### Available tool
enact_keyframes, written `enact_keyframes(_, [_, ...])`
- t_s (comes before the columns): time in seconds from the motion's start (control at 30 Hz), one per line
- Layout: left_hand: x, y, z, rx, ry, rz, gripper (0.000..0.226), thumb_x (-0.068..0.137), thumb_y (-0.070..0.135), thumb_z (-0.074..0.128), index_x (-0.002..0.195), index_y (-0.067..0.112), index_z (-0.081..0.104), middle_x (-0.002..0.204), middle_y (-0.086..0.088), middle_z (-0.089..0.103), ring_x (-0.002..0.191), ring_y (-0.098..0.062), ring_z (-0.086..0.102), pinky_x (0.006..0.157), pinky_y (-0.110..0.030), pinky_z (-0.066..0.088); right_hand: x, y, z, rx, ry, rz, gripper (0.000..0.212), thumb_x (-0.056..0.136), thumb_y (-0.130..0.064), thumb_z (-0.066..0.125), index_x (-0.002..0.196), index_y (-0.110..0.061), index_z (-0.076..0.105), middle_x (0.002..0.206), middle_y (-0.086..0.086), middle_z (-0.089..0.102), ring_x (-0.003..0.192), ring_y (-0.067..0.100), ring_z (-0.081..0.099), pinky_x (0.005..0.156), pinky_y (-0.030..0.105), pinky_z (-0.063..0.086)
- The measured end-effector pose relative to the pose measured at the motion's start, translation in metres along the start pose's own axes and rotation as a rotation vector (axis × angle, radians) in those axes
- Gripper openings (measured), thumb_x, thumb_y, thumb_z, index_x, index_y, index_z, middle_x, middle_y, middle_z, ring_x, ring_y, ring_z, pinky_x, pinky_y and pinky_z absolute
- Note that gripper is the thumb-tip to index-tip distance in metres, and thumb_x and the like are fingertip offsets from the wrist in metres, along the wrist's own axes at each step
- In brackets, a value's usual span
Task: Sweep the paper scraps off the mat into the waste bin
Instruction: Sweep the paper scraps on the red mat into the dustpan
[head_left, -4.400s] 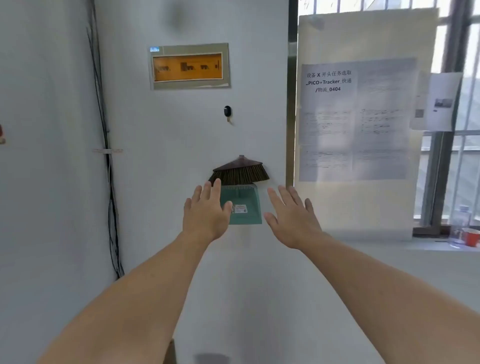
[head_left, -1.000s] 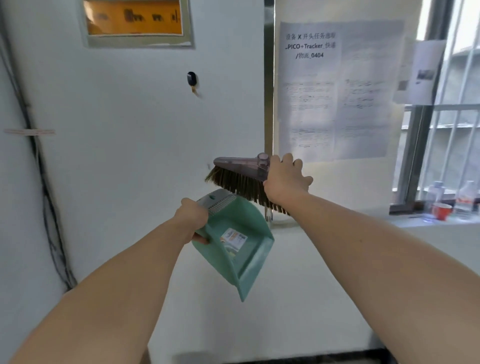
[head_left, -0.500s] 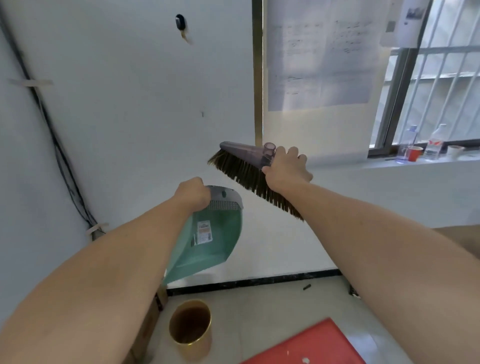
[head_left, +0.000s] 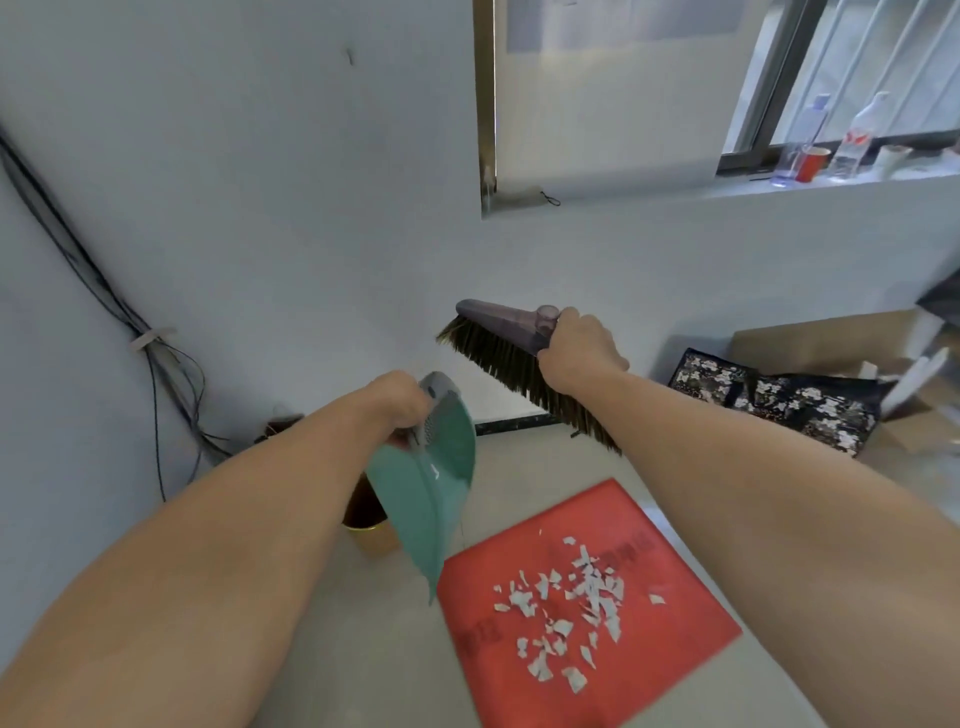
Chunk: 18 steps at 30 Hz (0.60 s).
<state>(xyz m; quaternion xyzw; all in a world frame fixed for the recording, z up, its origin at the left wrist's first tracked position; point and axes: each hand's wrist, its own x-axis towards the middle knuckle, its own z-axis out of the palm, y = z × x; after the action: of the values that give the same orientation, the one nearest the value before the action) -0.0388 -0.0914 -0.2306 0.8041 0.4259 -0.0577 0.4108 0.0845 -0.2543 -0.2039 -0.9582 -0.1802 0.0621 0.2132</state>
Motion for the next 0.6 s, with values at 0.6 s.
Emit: enact_keyframes(0.6, [0.061,-0.034,0.22,0.29,0.145,-0.256,0.034,0.097,0.031,0.052,0.108,0.003,0.067,0.106,-0.017,0.068,0.094,-0.034,0.065,0.078,-0.038,0.057,0.076,0.209,0.158,-0.061,-0.303,-0.084,0.041,0.09,-0.023,0.062,0.126,-0.013,0.044,0.124,0.011,0.05,0.116,0.032,0.051,0.088,0.05,0.051])
